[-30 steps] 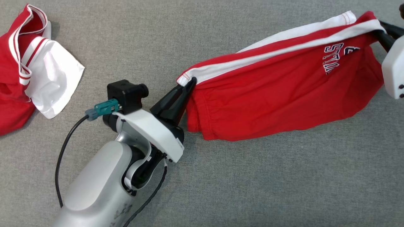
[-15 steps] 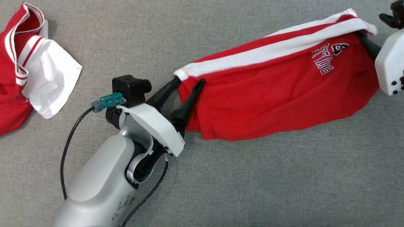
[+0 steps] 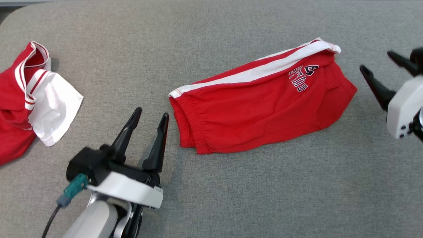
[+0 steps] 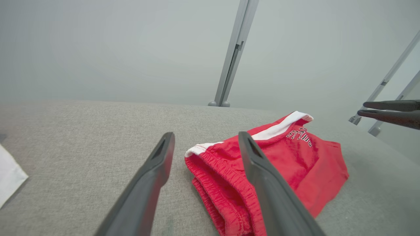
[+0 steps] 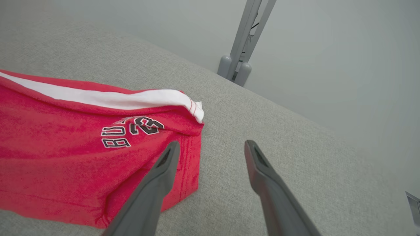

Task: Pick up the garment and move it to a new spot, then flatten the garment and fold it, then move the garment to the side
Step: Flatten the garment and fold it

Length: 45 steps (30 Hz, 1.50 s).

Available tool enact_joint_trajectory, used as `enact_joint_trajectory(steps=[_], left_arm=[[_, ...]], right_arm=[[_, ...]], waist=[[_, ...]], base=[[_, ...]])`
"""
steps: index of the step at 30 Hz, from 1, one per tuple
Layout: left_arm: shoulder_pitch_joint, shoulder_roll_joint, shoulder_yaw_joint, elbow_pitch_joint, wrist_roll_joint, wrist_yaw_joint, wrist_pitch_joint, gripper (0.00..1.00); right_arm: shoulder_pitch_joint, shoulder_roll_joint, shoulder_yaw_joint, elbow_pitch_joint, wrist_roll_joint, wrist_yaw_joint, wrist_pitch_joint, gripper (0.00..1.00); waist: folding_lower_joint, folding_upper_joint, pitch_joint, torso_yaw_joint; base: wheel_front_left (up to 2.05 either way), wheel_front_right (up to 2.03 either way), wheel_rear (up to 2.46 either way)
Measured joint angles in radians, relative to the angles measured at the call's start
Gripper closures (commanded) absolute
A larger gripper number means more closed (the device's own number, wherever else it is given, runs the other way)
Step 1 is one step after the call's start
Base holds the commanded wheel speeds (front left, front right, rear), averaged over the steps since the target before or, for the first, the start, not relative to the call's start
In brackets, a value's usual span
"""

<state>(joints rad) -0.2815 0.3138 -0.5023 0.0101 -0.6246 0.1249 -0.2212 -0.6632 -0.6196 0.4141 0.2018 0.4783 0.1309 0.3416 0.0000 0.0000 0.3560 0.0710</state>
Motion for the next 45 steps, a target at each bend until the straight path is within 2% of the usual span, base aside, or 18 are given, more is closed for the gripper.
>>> enact_joint_trajectory(steps=[2,4,5,9,16,26,33,37,38,39,40,45], left_arm=[[0.046,0.003,0.013,-0.038,0.035,0.029,-0.024,0.00],[0.084,-0.002,0.033,-0.064,0.072,0.053,-0.036,0.00],[0.084,-0.002,0.033,-0.064,0.072,0.053,-0.036,0.00],[0.137,-0.031,0.085,-0.106,0.144,0.068,-0.039,0.00],[0.179,-0.126,0.162,-0.102,0.231,0.004,-0.040,0.00],[0.219,-0.222,0.250,-0.036,0.304,-0.112,-0.040,0.00],[0.234,-0.248,0.294,-0.016,0.335,-0.158,-0.040,0.00],[0.237,-0.258,0.310,-0.010,0.343,-0.170,-0.040,0.00],[0.237,-0.259,0.315,-0.009,0.345,-0.172,-0.040,0.00],[0.238,-0.259,0.321,-0.007,0.346,-0.172,-0.040,0.00],[0.238,-0.260,0.327,-0.007,0.347,-0.173,-0.040,0.00],[0.258,-0.263,0.355,-0.001,0.352,-0.174,-0.040,0.00]], right_arm=[[0.059,0.015,-0.040,0.002,-0.007,0.000,0.014,0.00],[0.092,0.060,-0.092,0.009,-0.008,0.000,0.021,0.00],[0.092,0.060,-0.092,0.009,-0.008,0.000,0.021,0.00],[0.117,0.143,-0.134,0.039,-0.047,0.000,0.046,0.00],[0.066,0.210,-0.221,0.155,-0.159,0.000,0.069,0.00],[0.038,0.229,-0.291,0.293,-0.261,0.000,0.100,0.00],[0.036,0.217,-0.267,0.334,-0.220,-0.002,0.121,0.00],[0.027,0.213,-0.242,0.351,-0.170,-0.003,0.142,0.00],[0.024,0.214,-0.231,0.354,-0.158,-0.004,0.142,0.28],[0.020,0.217,-0.215,0.355,-0.136,-0.005,0.148,0.72],[0.018,0.222,-0.196,0.353,-0.110,-0.005,0.153,1.00],[0.025,0.231,-0.155,0.345,0.003,-0.001,0.136,1.00]], waist=[[0.0000,0.0000,-0.011,0.002],[0.0000,0.0000,-0.010,0.011],[0.0000,0.0000,-0.010,0.011],[0.0000,0.0000,0.003,0.036],[0.0000,0.0000,0.025,0.101],[-0.0001,0.0000,0.025,0.169],[0.0000,0.0000,0.022,0.187],[0.0000,0.0000,0.024,0.187],[0.0000,0.0000,0.025,0.184],[0.0000,0.0000,0.024,0.180],[0.0000,0.0000,0.024,0.175],[0.0000,0.0000,0.008,0.140]], base=[[0.00,0.00,0.00],[0.00,0.00,0.00],[0.00,0.00,0.00],[0.00,0.00,0.00],[0.00,0.00,0.00],[0.00,0.00,0.00],[0.00,0.00,0.00],[0.00,0.00,0.00],[0.00,0.00,0.00],[0.00,0.00,0.00],[0.00,0.00,0.00],[0.00,0.00,0.00]])
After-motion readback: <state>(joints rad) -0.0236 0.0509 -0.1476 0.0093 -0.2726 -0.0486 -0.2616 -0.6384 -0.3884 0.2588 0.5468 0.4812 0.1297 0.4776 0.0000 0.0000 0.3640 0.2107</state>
